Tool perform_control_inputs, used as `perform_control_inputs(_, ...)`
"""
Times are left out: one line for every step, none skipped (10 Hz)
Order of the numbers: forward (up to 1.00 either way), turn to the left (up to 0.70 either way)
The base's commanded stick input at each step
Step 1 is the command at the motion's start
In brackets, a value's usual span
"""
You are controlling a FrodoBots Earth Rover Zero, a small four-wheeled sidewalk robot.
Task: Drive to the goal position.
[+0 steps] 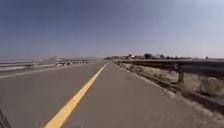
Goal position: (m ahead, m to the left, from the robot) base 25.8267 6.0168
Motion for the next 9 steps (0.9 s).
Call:
perform_control_inputs(0.50, 0.00)
perform_control_inputs(0.50, 0.00)
perform_control_inputs(0.50, 0.00)
perform_control_inputs(0.50, 0.00)
perform_control_inputs(0.50, 0.00)
perform_control_inputs(0.50, 0.00)
perform_control_inputs(0.50, 0.00)
perform_control_inputs(0.50, 0.00)
perform_control_inputs(0.50, 0.00)
